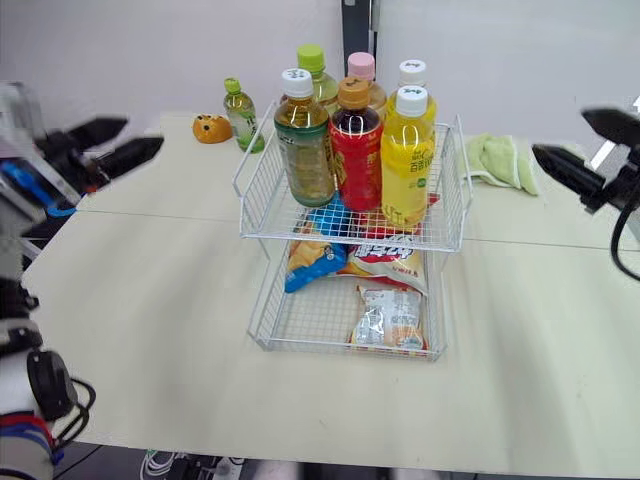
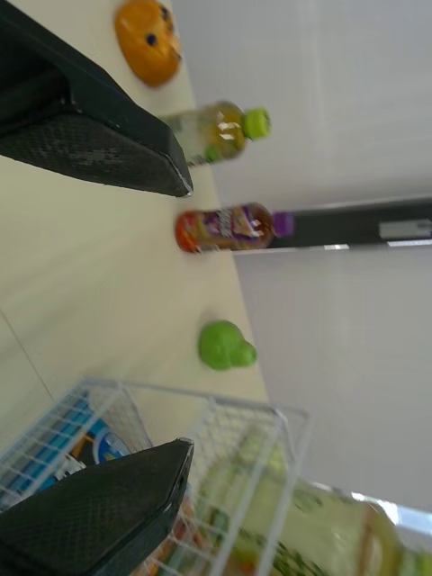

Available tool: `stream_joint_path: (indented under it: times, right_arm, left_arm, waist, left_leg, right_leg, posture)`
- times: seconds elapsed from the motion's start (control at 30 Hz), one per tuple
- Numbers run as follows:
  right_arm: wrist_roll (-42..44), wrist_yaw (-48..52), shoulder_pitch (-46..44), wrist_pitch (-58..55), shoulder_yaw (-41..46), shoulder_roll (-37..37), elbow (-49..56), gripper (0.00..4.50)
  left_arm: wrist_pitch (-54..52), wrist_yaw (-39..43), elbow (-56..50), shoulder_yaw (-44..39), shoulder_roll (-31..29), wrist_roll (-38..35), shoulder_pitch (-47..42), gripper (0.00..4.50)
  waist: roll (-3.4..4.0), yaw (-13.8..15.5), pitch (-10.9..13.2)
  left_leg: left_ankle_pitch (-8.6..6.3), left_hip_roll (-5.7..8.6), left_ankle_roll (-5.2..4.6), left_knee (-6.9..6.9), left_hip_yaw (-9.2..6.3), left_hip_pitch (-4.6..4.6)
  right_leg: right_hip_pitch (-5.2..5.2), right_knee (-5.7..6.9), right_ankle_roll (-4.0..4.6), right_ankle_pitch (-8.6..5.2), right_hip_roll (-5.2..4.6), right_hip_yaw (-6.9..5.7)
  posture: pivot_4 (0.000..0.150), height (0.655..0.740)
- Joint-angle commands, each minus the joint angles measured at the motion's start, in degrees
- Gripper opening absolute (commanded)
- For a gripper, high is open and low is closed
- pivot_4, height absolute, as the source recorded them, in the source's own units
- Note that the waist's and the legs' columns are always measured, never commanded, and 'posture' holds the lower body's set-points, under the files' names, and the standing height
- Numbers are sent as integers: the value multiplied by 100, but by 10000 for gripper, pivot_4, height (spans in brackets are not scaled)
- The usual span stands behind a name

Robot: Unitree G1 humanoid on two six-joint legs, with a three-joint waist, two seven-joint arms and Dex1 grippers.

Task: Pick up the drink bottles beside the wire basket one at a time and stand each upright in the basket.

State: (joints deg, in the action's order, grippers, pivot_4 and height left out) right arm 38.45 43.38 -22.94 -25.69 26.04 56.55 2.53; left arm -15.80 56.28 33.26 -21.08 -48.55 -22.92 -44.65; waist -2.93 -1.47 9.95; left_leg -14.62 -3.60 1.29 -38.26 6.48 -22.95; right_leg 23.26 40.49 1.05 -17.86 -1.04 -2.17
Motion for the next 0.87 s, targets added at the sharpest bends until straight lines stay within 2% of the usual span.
stream_joint_path:
  times: [0.03,0.17,0.33,0.6,0.87]
  right_arm:
    - [-1095,-264,450,1304,-49,-393,-853,45000]
    - [-1615,-577,913,1950,-95,-975,-1418,45000]
    - [-1906,-927,1189,2279,-87,-1428,-1731,45000]
    - [-1948,-1049,1464,2519,9,-1531,-1744,45000]
    - [-2006,-1061,1239,2587,-121,-1527,-1908,45000]
  left_arm:
    - [975,-323,184,-173,223,233,676,44611]
    - [1528,-765,693,-134,566,420,1049,44611]
    - [1934,-1160,1004,92,715,796,1246,44611]
    - [1959,-1385,728,133,803,787,1530,44611]
    - [1702,-1499,210,169,845,759,1778,44611]
  waist:
    - [4,-1,-4]
    - [7,-4,-2]
    - [9,-12,-3]
    - [12,-18,-4]
    - [13,-19,-5]
  left_leg:
    - [0,0,0,4,4,5]
    - [0,0,1,3,8,4]
    - [1,1,2,5,10,11]
    - [2,0,4,9,12,16]
    - [2,0,4,9,12,19]
  right_leg:
    - [-2,-2,0,0,0,2]
    - [3,7,0,0,-1,5]
    - [2,16,0,0,-1,9]
    - [1,21,0,0,-1,11]
    - [0,24,0,0,-1,11]
  posture:
    - [1500,7400]
    - [1500,7400]
    - [1500,7400]
    - [1500,7400]
    - [1500,7400]
